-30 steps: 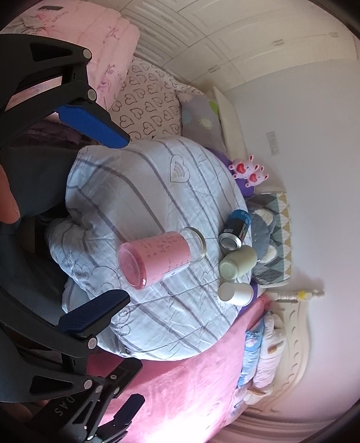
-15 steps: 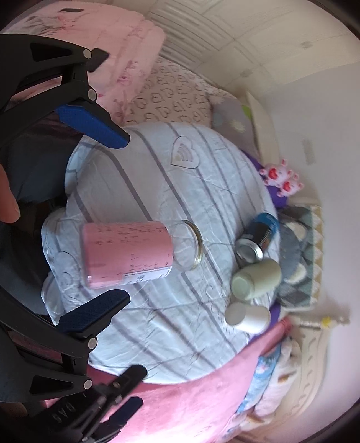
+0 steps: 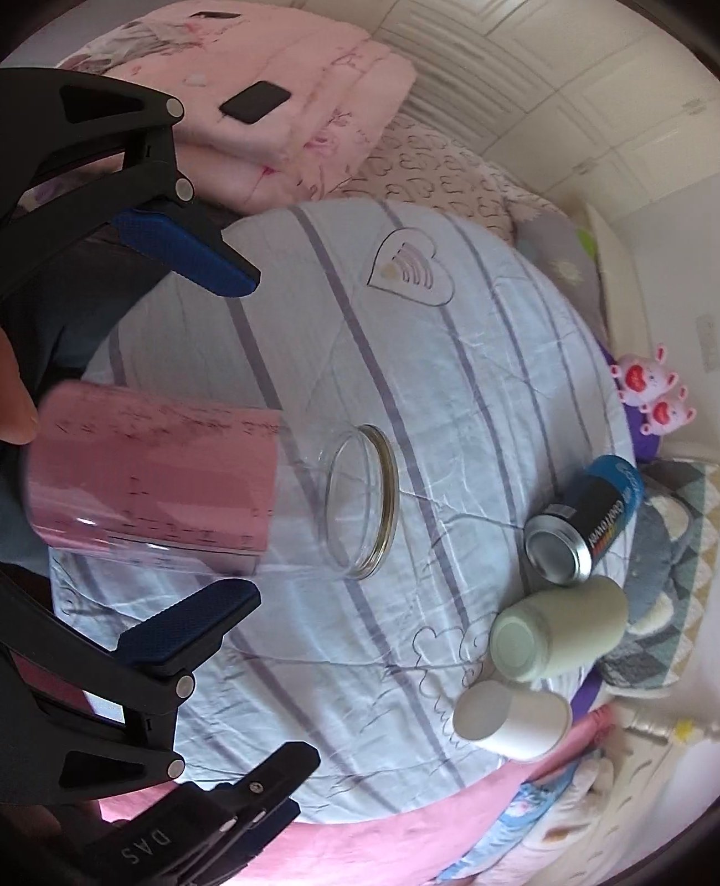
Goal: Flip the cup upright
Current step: 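Approach the pink jar with the left tool and close its fingers around it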
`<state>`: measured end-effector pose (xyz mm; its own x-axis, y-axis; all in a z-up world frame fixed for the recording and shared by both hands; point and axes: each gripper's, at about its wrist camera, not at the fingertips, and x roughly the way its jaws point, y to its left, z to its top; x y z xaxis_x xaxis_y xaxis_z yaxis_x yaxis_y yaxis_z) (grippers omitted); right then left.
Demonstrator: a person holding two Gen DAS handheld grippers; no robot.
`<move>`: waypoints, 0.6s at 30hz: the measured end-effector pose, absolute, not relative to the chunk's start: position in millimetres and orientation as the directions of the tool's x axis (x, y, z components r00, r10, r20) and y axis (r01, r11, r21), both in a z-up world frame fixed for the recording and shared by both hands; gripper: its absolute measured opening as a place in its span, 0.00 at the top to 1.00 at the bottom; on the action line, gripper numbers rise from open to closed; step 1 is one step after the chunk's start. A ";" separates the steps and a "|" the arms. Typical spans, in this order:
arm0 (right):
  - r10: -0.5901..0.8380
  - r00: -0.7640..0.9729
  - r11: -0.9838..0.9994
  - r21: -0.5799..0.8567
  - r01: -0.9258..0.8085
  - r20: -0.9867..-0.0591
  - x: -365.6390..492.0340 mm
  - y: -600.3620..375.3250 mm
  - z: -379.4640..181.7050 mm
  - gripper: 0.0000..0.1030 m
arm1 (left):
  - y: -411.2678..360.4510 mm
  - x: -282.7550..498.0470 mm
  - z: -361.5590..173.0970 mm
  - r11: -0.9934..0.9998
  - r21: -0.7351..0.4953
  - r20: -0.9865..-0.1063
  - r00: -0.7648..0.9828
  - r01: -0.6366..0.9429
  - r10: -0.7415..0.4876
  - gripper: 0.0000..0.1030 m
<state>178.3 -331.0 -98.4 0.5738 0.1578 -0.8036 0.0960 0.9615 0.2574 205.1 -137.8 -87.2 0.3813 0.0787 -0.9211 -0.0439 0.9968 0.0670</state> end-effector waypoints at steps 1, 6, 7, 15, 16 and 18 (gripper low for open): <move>0.161 0.564 0.963 0.254 0.090 -0.810 181.4 -330.3 -100.0 0.20 | -137.6 207.2 -90.1 0.997 0.053 -0.926 0.371 -0.050 0.068 0.00; 0.167 0.542 0.970 0.235 0.059 -0.824 187.6 -324.3 -102.5 0.20 | -140.2 210.1 -97.1 0.997 0.040 -0.933 0.355 -0.060 0.059 0.00; 0.168 0.539 0.971 0.233 0.054 -0.825 189.7 -322.8 -103.1 0.20 | -139.9 211.0 -98.0 0.997 0.040 -0.933 0.354 -0.063 0.060 0.00; 0.158 0.525 0.971 0.227 0.069 -0.836 195.9 -328.8 -110.3 0.20 | -140.8 223.7 -111.3 0.997 0.014 -0.949 0.313 -0.075 0.037 0.00; 0.156 0.525 0.971 0.227 0.073 -0.837 196.8 -330.1 -110.3 0.20 | -140.3 224.4 -112.3 0.997 0.007 -0.951 0.308 -0.078 0.031 0.01; 0.153 0.525 0.971 0.227 0.077 -0.837 197.7 -332.0 -110.3 0.20 | -140.1 225.4 -112.8 0.997 0.002 -0.951 0.307 -0.082 0.027 0.01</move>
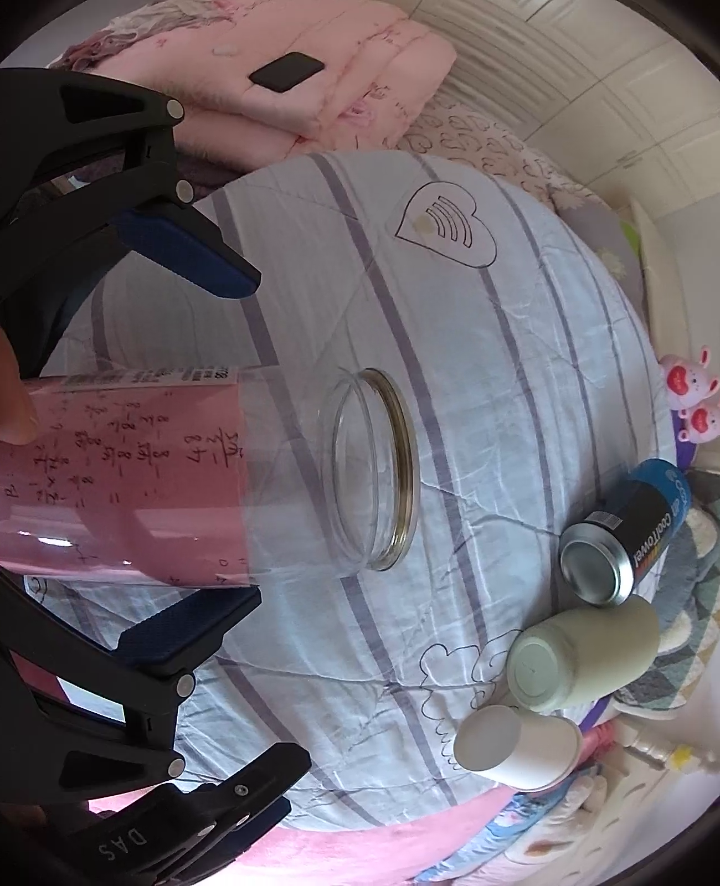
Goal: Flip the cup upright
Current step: 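Approach the pink jar with the left tool and close its fingers around it, then lift the pink jar with the left tool and turn it upright, rim up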
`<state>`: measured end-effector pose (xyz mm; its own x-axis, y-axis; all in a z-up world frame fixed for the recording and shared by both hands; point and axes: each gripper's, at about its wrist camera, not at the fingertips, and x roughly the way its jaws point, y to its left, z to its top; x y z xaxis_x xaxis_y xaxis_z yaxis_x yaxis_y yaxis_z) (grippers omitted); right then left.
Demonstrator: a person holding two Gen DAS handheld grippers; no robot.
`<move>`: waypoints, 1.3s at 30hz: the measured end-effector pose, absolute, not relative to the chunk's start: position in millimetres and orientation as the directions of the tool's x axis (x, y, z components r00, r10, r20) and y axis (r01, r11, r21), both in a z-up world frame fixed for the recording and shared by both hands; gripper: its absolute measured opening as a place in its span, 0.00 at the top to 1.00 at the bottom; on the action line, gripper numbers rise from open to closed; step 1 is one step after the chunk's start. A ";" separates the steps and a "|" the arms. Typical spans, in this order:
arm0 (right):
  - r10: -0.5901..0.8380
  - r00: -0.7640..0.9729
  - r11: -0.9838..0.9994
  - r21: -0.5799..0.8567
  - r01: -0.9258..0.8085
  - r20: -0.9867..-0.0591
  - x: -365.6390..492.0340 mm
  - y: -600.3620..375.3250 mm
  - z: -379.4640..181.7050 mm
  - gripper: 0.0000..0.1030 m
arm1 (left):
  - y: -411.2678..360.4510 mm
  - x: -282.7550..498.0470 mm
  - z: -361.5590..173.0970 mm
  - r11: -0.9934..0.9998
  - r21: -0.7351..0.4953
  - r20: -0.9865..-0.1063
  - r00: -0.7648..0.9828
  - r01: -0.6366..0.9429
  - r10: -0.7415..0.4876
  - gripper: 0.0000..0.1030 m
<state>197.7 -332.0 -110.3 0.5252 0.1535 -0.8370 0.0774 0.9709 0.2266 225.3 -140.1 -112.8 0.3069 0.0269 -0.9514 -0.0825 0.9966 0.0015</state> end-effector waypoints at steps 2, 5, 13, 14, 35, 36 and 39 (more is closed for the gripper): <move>0.149 0.524 0.971 0.223 0.082 -0.839 199.2 -333.6 -110.4 0.20 | -139.4 225.8 -111.6 0.996 -0.007 -0.951 0.310 -0.090 0.022 0.02; 0.146 0.519 0.972 0.220 0.084 -0.842 201.4 -335.5 -111.1 0.20 | -136.0 228.1 -109.9 0.993 -0.025 -0.947 0.321 -0.112 0.012 0.02; 0.151 0.513 0.974 0.216 0.070 -0.845 207.2 -335.1 -109.8 0.20 | -136.9 234.3 -120.3 0.993 -0.072 -0.950 0.308 -0.098 -0.039 0.31; 0.151 0.515 0.974 0.217 0.070 -0.844 207.6 -335.6 -109.7 0.20 | -139.6 234.4 -120.3 0.994 -0.067 -0.949 0.312 -0.084 -0.038 0.31; 0.054 0.588 0.956 0.213 0.204 -0.807 156.3 -343.0 -82.9 0.20 | -130.7 204.3 -41.8 0.989 0.057 -0.732 0.679 0.137 -0.052 0.31; 0.047 0.592 0.954 0.213 0.213 -0.805 151.7 -340.6 -81.1 0.20 | -125.3 203.2 -39.6 0.988 0.070 -0.698 0.714 0.139 -0.052 0.31; 0.024 0.603 0.950 0.206 0.236 -0.797 137.1 -329.7 -77.7 0.20 | -113.2 201.4 -37.1 0.985 0.080 -0.595 0.800 0.153 -0.076 0.31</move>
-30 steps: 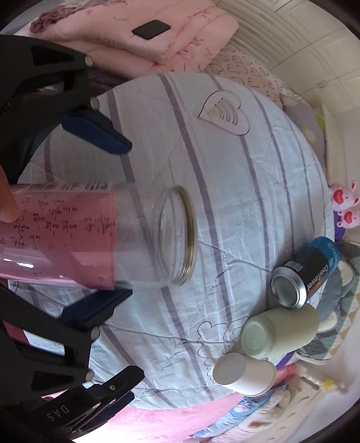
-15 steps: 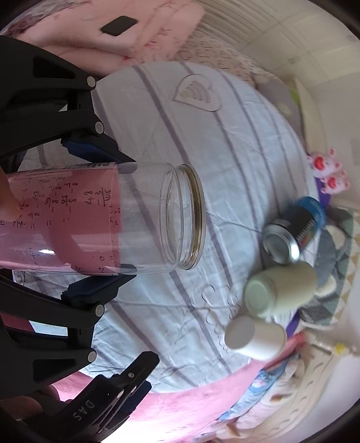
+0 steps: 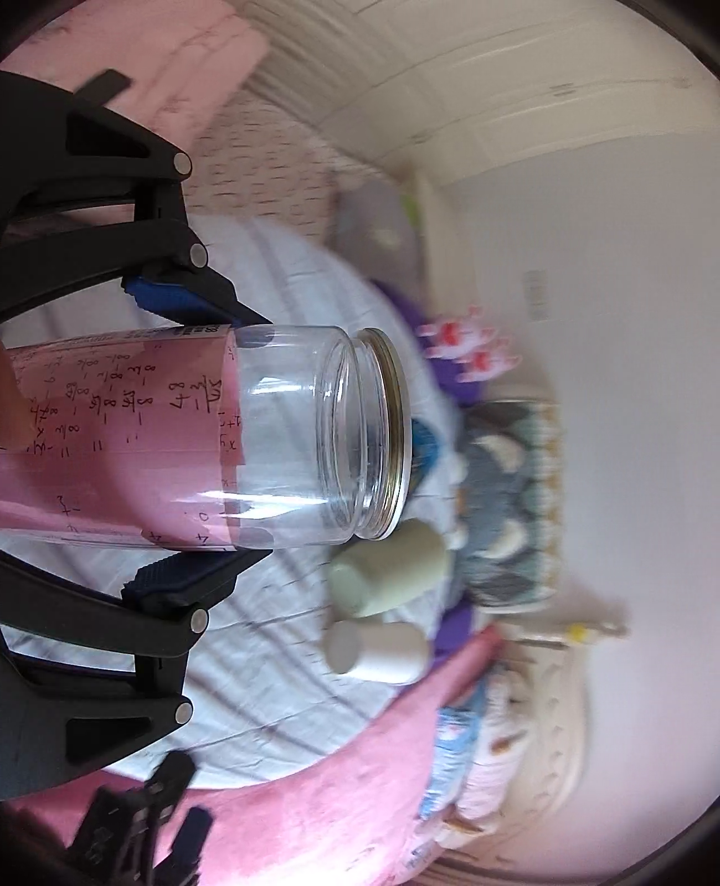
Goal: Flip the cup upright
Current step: 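Lift the pink jar with the left tool and turn it upright, rim up, then lower the upright pink jar onto the quilt and open the left tool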
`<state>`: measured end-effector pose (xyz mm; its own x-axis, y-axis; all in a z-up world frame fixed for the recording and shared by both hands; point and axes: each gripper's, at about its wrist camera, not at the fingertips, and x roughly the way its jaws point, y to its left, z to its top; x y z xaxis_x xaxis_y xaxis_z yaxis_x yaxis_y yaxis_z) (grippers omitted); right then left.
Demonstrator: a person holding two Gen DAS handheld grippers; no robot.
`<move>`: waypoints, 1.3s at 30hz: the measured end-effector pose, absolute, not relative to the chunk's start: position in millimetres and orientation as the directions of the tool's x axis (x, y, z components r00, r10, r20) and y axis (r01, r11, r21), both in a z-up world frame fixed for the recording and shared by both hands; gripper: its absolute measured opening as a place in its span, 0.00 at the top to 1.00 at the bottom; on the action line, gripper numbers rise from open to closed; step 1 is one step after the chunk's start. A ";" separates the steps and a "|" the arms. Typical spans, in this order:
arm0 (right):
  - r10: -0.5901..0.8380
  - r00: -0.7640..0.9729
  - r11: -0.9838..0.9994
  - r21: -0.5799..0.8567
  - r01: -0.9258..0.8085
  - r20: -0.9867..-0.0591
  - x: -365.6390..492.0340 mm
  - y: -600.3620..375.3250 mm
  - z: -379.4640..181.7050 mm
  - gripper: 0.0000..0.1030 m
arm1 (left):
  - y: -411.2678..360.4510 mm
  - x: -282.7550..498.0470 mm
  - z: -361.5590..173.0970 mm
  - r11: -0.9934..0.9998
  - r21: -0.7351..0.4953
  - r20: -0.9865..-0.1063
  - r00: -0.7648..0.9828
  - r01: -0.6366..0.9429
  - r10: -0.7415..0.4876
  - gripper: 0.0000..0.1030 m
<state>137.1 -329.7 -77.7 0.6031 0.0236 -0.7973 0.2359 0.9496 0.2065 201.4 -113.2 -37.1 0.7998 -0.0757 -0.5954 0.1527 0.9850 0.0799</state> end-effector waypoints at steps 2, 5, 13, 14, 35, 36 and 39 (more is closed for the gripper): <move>0.007 0.611 0.948 0.200 0.248 -0.792 127.5 -319.0 -75.8 0.20 | -106.7 197.5 -37.8 0.983 0.071 -0.508 0.854 0.172 -0.113 0.31; -0.016 0.616 0.946 0.188 0.264 -0.787 114.7 -303.1 -76.0 0.20 | -98.3 181.9 -42.0 0.972 0.080 -0.365 0.914 0.220 -0.177 0.31; -0.053 0.599 0.955 0.134 0.264 -0.799 86.2 -258.4 -79.1 0.20 | -85.2 163.6 -84.0 0.939 0.082 -0.275 0.913 0.334 -0.301 0.31; -0.062 0.599 0.956 0.124 0.265 -0.799 83.2 -256.5 -78.3 0.20 | -83.4 161.7 -86.6 0.937 0.080 -0.275 0.912 0.339 -0.306 0.31; -0.143 0.636 0.951 0.071 0.299 -0.758 32.6 -235.5 -64.0 0.20 | -67.4 108.4 -99.1 0.920 0.110 -0.198 0.915 0.376 -0.351 0.03; -0.143 0.640 0.952 0.072 0.297 -0.755 31.5 -235.0 -63.3 0.20 | -67.0 107.3 -97.1 0.920 0.111 -0.193 0.917 0.375 -0.350 0.03; -0.141 0.652 0.953 0.075 0.292 -0.745 26.9 -233.0 -60.0 0.20 | -67.3 106.8 -92.8 0.920 0.109 -0.199 0.915 0.377 -0.352 0.03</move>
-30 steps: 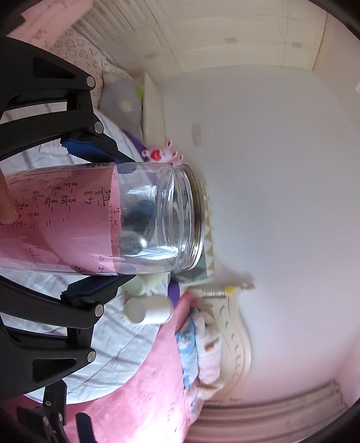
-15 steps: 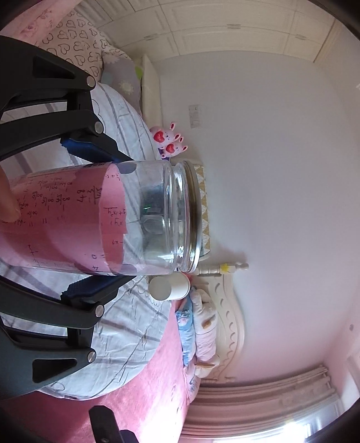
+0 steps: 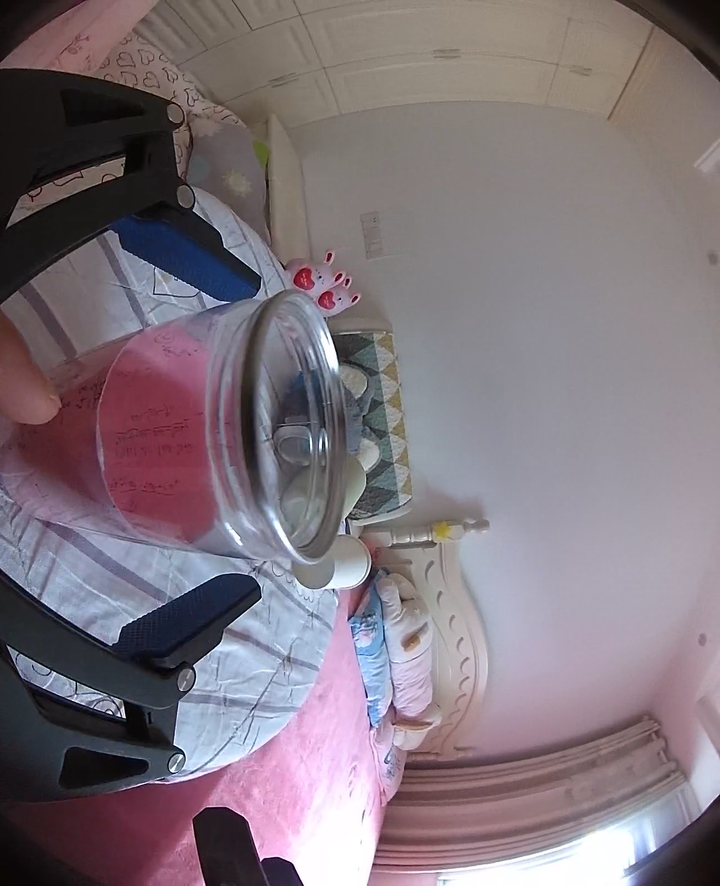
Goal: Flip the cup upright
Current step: 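Lower the upright pink jar onto the quilt and open the left tool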
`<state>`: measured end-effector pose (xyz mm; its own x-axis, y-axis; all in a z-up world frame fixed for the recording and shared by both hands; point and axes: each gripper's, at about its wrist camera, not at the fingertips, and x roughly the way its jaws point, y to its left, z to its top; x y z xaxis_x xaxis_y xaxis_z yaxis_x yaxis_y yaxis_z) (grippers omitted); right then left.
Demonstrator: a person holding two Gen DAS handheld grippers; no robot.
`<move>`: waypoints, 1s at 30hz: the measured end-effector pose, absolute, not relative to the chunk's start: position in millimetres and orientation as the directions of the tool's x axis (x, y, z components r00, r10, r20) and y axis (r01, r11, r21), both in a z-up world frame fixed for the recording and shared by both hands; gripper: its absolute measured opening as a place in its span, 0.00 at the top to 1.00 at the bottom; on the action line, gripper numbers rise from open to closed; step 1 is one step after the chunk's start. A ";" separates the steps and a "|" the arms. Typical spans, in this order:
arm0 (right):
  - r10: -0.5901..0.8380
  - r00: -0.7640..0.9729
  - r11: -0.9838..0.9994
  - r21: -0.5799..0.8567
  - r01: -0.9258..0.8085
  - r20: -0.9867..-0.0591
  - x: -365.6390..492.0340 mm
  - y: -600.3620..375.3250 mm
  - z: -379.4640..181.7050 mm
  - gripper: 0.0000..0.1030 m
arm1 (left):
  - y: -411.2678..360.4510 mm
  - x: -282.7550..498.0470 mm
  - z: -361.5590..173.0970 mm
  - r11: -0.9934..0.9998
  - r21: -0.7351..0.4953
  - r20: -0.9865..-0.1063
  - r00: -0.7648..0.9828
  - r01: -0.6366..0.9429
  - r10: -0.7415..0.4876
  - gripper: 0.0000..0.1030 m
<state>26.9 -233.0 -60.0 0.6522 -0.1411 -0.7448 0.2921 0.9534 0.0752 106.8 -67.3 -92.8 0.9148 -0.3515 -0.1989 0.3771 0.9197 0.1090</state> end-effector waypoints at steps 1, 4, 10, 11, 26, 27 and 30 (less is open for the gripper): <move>-0.140 0.657 0.954 0.077 0.290 -0.741 24.8 -232.9 -59.0 0.20 | -67.0 104.8 -90.6 0.920 0.114 -0.197 0.916 0.375 -0.349 0.03; -0.137 0.670 0.954 0.086 0.289 -0.730 18.1 -234.0 -55.7 0.20 | -66.8 99.1 -85.7 0.918 0.125 -0.210 0.915 0.375 -0.345 0.00; -0.129 0.698 0.953 0.108 0.285 -0.704 8.2 -236.5 -51.5 0.20 | -65.4 83.7 -63.7 0.924 0.159 -0.327 0.901 0.348 -0.284 0.00; -0.126 0.704 0.953 0.111 0.281 -0.699 6.8 -235.8 -50.4 0.20 | -63.3 79.8 -59.6 0.925 0.158 -0.344 0.897 0.345 -0.276 0.00; -0.085 0.748 0.974 0.104 0.202 -0.658 1.6 -205.0 -46.5 0.20 | -22.5 34.5 -33.7 0.956 0.127 -0.614 0.778 0.264 -0.133 0.00; -0.081 0.748 0.975 0.104 0.197 -0.659 1.9 -202.4 -47.6 0.20 | -18.9 32.5 -34.5 0.958 0.130 -0.618 0.777 0.256 -0.124 0.00; -0.067 0.744 0.977 0.106 0.183 -0.665 2.0 -195.6 -50.8 0.20 | -9.6 30.0 -34.7 0.963 0.136 -0.626 0.773 0.232 -0.098 0.00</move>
<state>2.0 -195.6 -50.8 0.7442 -0.0667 -0.6646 0.1827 0.9774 0.1065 30.0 -9.6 -34.7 0.7733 -0.0979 -0.6265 0.2324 0.9630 0.1364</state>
